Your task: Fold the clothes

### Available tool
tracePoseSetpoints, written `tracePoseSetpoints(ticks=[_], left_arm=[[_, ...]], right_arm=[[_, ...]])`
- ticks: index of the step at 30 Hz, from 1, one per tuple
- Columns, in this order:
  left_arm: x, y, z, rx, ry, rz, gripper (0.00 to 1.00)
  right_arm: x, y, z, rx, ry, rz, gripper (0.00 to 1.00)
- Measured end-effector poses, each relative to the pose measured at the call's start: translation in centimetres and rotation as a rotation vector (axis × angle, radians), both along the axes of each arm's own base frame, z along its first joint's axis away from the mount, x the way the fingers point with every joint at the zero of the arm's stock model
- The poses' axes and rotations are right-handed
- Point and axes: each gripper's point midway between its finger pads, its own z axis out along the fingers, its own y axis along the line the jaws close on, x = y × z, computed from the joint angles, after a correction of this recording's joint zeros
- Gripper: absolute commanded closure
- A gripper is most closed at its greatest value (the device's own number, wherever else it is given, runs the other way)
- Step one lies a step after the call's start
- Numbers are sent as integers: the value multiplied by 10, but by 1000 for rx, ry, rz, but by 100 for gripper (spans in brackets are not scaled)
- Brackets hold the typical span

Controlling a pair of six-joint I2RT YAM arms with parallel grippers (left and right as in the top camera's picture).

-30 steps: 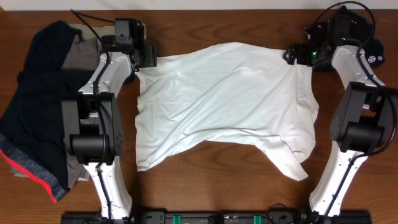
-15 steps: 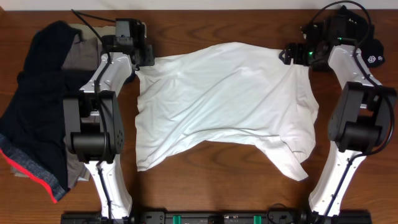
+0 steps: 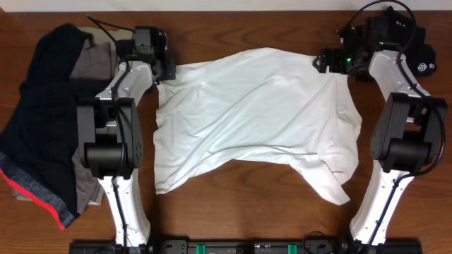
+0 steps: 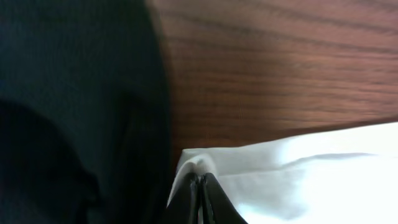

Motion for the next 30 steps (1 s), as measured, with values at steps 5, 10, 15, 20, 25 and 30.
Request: tracePoseSetpoints(ticks=[5,10,15,20,25,30], left_arm=[[10,10,12,46,-32,34,94],[42,15,57,69,-151,60,94],[65,18,94,78,-255,75,94],[65,22,97,100,-256,93,93],[40,24,75,117,-119,89,7],[-2,26,56,131,70,81,2]], right_arm=[[3,0,1,-2,-13,1,6],[3,2,1,-2,-13,5,6],[3,5,1,-2,-13,10,6],[3,5,1,-2,-13,9,7],[0,5,0,-2,-3,12,1],[-14,6,-2,5,60,12,1]])
